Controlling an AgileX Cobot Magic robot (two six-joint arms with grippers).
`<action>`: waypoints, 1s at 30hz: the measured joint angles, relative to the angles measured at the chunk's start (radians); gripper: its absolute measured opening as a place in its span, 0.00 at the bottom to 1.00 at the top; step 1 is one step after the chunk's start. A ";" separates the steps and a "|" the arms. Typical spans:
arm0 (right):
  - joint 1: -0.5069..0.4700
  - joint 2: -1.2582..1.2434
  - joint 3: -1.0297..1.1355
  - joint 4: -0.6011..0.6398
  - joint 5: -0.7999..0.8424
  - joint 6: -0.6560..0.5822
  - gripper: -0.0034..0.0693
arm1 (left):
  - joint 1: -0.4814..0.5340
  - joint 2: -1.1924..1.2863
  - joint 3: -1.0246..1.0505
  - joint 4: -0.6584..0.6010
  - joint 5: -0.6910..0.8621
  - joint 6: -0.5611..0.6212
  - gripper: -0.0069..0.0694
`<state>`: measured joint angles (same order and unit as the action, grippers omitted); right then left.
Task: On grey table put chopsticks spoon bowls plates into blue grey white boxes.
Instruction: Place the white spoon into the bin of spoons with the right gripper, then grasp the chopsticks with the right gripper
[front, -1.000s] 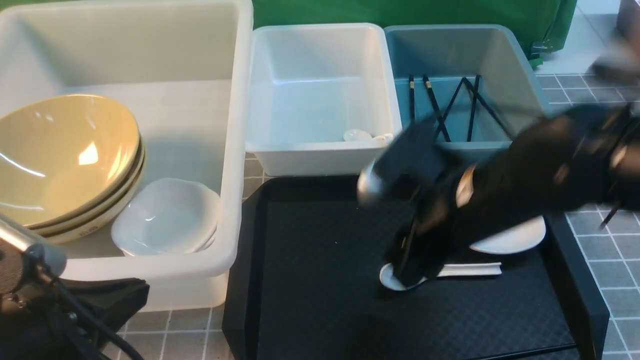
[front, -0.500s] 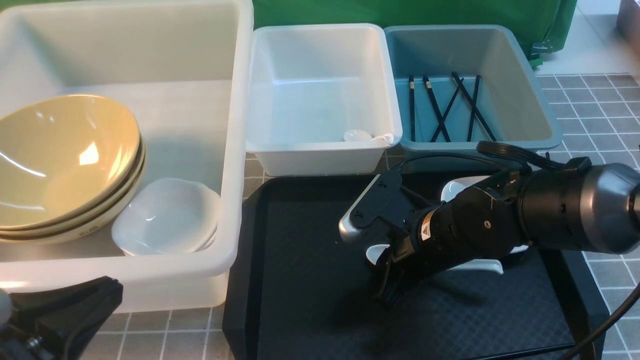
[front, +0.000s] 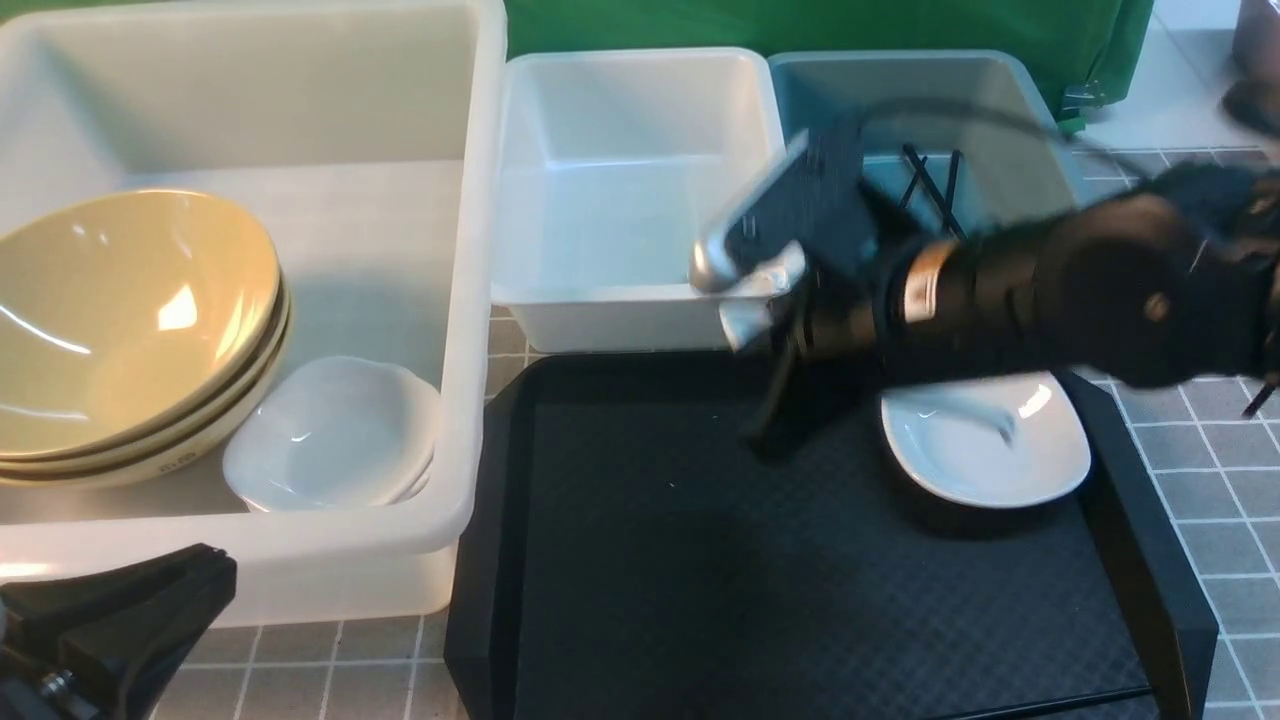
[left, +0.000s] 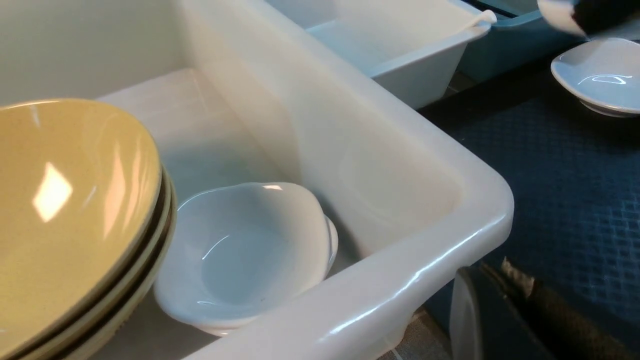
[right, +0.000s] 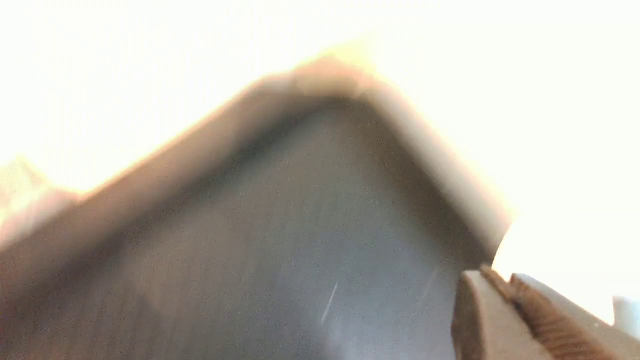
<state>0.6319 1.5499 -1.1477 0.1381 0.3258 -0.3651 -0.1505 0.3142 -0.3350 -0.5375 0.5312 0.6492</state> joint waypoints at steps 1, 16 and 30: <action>0.000 0.002 -0.005 0.000 -0.010 -0.001 0.12 | 0.000 0.000 0.000 0.000 -0.001 0.000 0.08; -0.038 0.549 -0.699 0.007 0.065 0.054 0.44 | 0.000 0.000 0.001 0.000 -0.005 -0.003 0.08; -0.043 0.151 -0.715 -0.039 0.907 -0.012 0.60 | 0.000 -0.001 0.001 -0.008 0.003 -0.010 0.08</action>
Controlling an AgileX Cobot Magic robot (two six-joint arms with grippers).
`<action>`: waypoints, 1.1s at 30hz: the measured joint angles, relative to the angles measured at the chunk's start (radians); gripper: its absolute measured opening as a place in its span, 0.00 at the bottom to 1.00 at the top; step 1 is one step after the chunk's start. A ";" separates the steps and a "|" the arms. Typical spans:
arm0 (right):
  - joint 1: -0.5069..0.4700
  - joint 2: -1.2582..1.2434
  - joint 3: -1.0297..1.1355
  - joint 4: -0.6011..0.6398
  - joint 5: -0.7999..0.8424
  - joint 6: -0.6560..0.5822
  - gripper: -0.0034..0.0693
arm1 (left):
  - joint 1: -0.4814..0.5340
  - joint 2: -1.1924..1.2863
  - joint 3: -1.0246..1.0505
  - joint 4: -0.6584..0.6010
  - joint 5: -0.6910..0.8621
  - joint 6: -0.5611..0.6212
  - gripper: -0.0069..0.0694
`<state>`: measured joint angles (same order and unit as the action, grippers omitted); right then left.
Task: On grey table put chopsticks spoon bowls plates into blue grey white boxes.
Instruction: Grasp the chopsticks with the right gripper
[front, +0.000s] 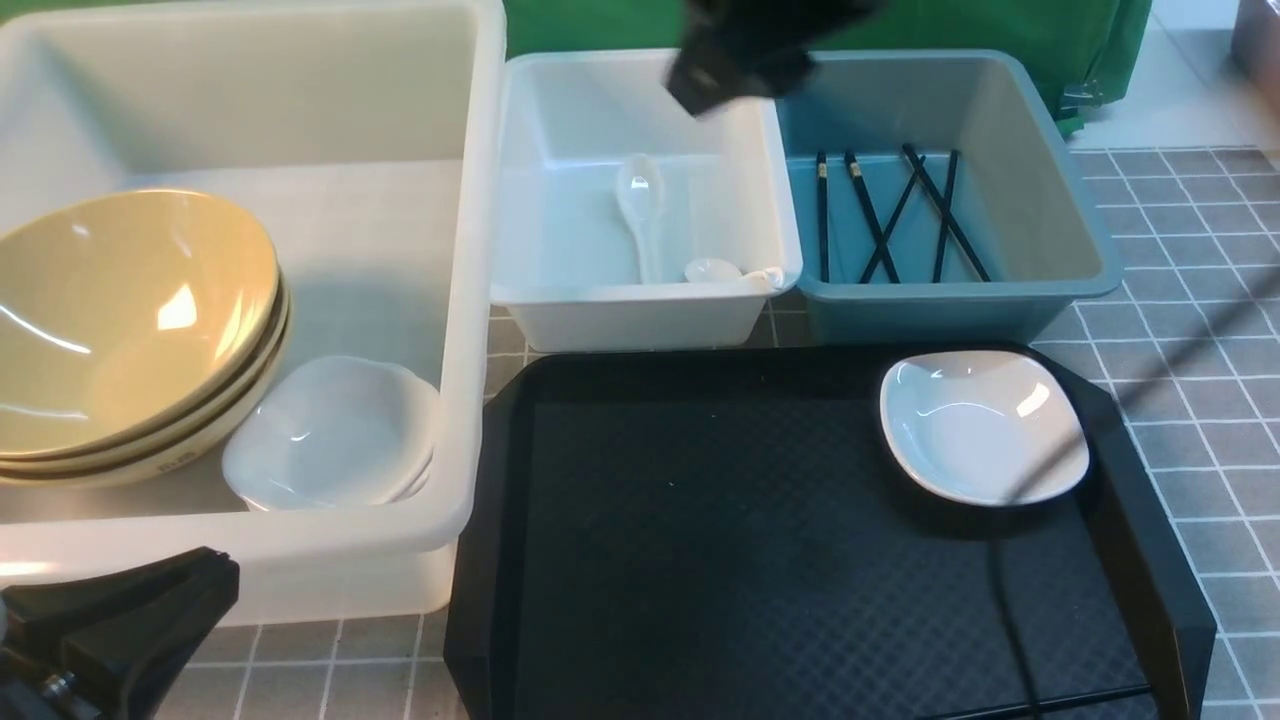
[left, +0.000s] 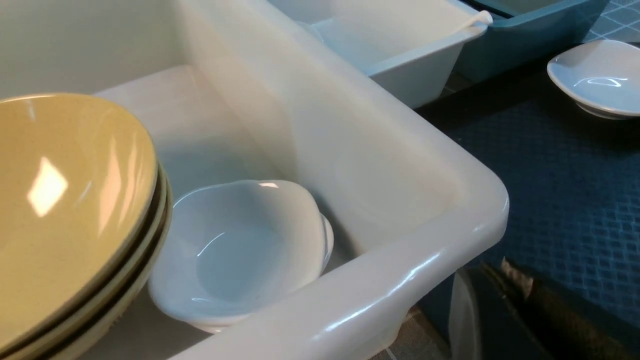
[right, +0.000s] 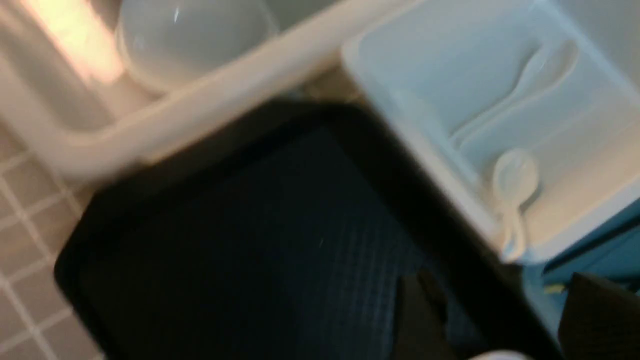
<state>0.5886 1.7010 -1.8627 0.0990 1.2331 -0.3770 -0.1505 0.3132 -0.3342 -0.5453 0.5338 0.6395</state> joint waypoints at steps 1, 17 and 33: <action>0.004 -0.025 0.072 0.002 0.001 -0.023 0.59 | 0.000 0.000 0.000 -0.001 0.000 0.000 0.08; 0.030 -0.107 0.893 -0.006 -0.145 -0.360 0.46 | 0.000 0.000 0.000 -0.019 -0.006 0.000 0.08; 0.030 0.005 0.895 0.002 -0.213 -0.374 0.38 | 0.000 0.000 0.000 -0.019 -0.009 0.000 0.08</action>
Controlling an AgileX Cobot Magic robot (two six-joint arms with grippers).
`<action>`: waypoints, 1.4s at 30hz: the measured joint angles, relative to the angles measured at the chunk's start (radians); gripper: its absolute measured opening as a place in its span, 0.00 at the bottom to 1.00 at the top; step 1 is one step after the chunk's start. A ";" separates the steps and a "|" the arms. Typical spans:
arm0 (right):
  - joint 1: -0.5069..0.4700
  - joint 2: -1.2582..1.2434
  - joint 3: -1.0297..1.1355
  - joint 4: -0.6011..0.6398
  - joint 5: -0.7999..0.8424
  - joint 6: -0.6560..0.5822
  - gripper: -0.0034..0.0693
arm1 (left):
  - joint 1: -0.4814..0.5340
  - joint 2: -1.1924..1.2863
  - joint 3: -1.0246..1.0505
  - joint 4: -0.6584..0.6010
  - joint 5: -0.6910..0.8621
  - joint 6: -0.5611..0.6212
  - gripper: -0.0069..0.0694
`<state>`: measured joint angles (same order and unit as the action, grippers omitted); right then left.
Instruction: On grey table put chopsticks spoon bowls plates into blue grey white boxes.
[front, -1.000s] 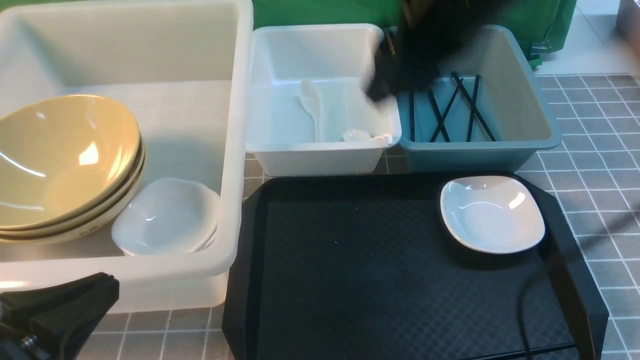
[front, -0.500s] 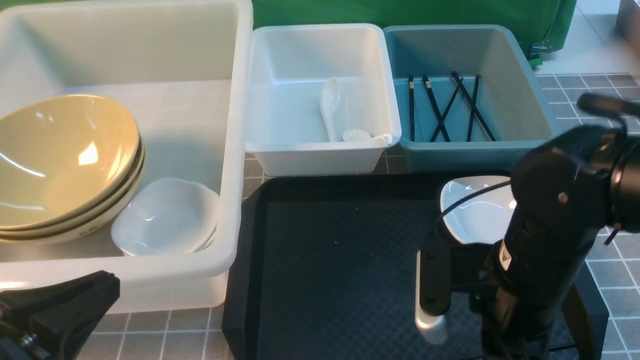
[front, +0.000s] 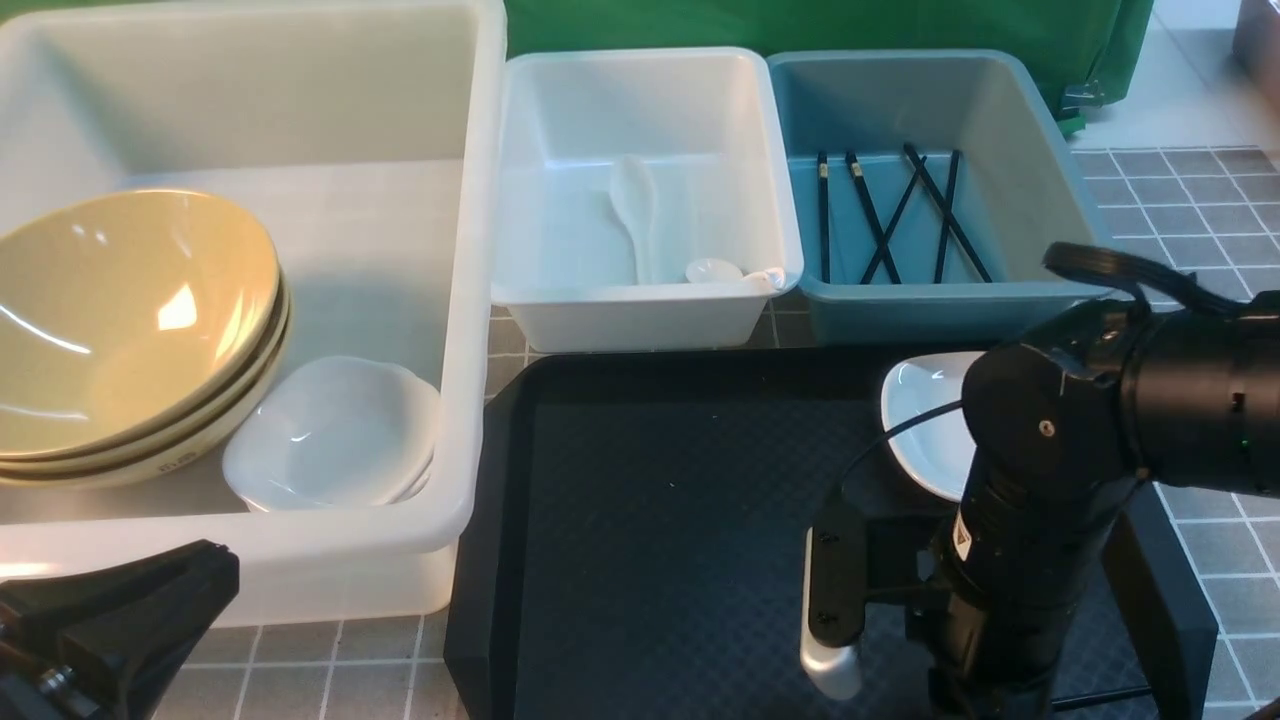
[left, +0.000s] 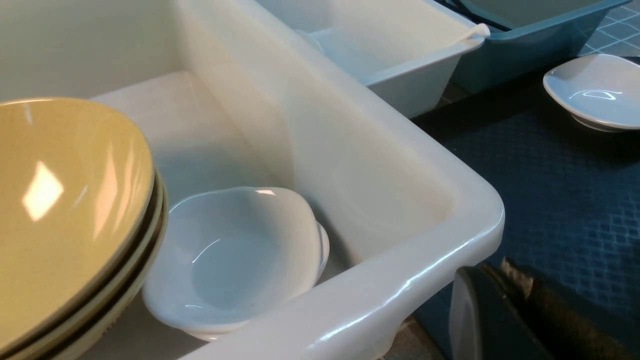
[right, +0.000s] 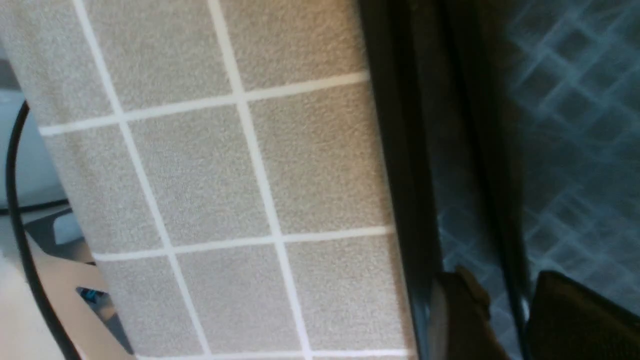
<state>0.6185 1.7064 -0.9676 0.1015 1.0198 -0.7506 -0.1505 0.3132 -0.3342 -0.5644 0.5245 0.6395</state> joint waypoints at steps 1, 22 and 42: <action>0.000 0.005 0.000 0.000 -0.004 0.000 0.38 | 0.000 0.000 0.000 0.000 0.000 0.000 0.08; 0.000 0.024 -0.082 0.005 -0.073 0.024 0.13 | 0.000 0.000 0.000 0.000 0.000 0.000 0.08; -0.363 0.074 -0.567 0.010 -0.780 0.465 0.18 | 0.000 0.000 0.000 0.000 -0.004 0.000 0.08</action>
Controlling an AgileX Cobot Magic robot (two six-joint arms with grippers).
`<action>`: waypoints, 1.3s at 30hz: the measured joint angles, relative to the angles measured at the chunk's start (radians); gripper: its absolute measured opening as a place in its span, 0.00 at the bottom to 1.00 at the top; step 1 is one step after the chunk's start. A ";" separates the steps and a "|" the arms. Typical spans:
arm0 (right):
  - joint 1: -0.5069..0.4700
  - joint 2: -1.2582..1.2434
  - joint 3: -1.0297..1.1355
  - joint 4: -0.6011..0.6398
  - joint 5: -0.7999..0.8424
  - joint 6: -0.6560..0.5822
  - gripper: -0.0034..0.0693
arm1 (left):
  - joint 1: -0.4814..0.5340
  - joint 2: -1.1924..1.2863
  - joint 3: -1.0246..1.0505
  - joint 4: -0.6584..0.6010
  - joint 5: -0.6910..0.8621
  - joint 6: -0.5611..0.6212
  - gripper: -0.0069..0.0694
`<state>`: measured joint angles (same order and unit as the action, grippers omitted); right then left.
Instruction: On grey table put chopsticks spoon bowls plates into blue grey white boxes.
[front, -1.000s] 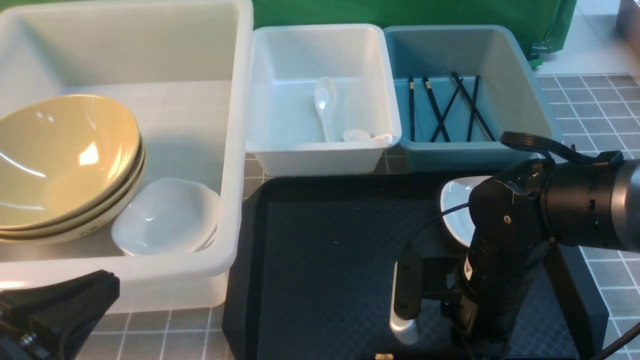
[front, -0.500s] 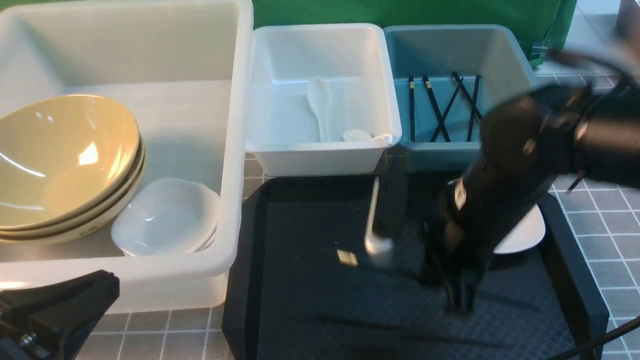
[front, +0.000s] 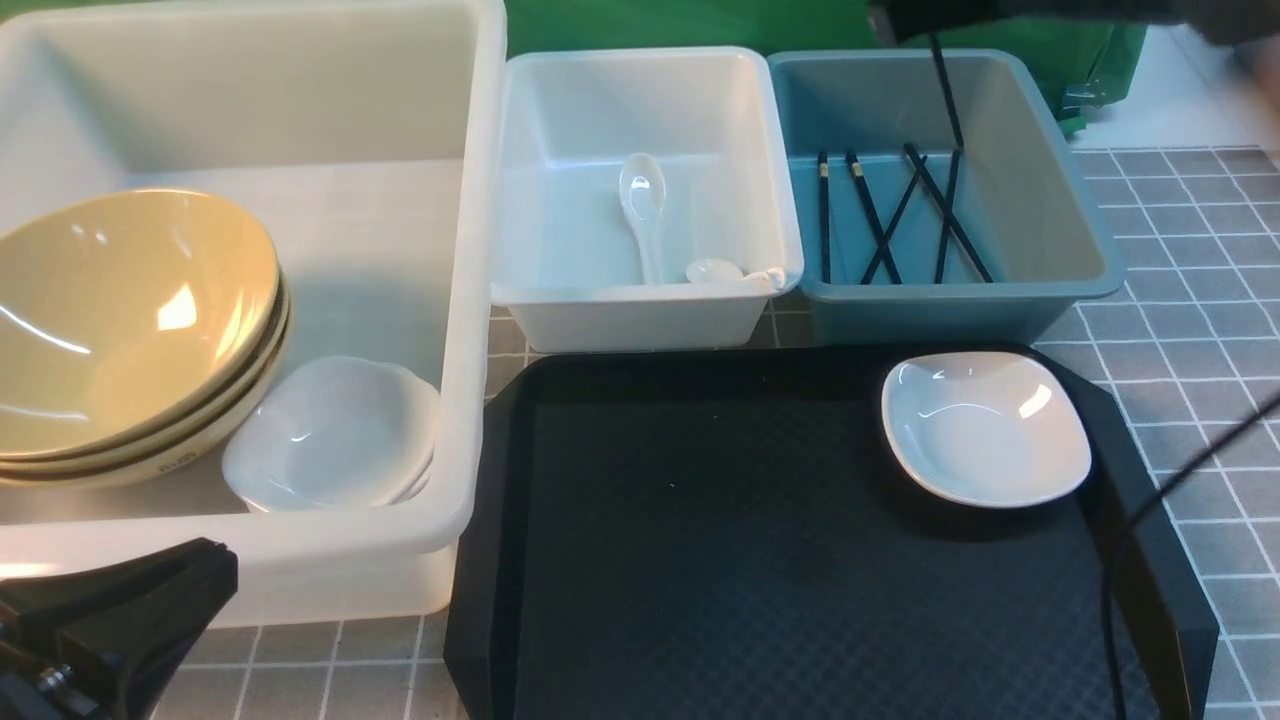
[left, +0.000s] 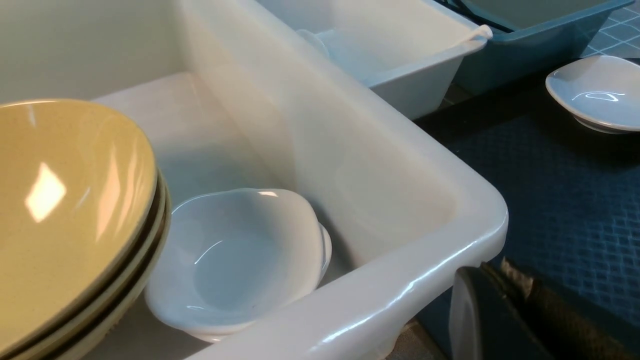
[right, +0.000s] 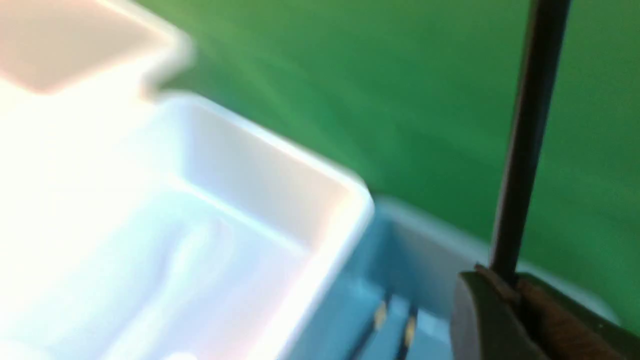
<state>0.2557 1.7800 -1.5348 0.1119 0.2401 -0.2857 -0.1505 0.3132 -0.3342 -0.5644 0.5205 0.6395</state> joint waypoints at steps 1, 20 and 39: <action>-0.018 0.027 -0.008 0.000 0.021 0.042 0.20 | 0.000 0.000 0.000 0.000 0.000 0.000 0.08; -0.092 0.056 0.214 -0.007 0.709 0.169 0.70 | 0.000 0.000 0.000 0.000 0.010 0.000 0.08; 0.023 0.098 0.268 0.028 0.593 0.219 0.62 | 0.000 0.000 0.000 0.000 0.009 0.000 0.08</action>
<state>0.2788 1.8777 -1.2666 0.1398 0.8335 -0.0671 -0.1505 0.3132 -0.3342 -0.5644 0.5296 0.6396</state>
